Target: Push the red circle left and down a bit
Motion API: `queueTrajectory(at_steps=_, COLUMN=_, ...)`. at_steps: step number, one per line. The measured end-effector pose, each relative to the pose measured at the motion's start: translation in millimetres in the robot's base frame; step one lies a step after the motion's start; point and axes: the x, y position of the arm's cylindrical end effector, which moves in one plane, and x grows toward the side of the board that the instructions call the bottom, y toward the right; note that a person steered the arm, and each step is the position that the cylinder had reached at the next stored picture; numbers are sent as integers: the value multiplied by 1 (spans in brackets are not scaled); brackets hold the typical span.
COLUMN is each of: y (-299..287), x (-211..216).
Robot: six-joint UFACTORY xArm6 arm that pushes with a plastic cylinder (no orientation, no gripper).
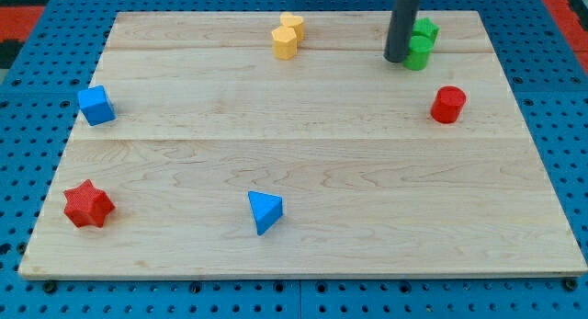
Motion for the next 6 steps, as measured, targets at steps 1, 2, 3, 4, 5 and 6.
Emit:
queueTrajectory(at_steps=1, y=-9, x=19)
queueTrajectory(at_steps=2, y=56, x=38)
queueTrajectory(at_steps=3, y=138, x=53)
queueTrajectory(at_steps=4, y=84, x=82)
queueTrajectory(at_steps=5, y=-23, x=93)
queueTrajectory(at_steps=6, y=-98, x=137)
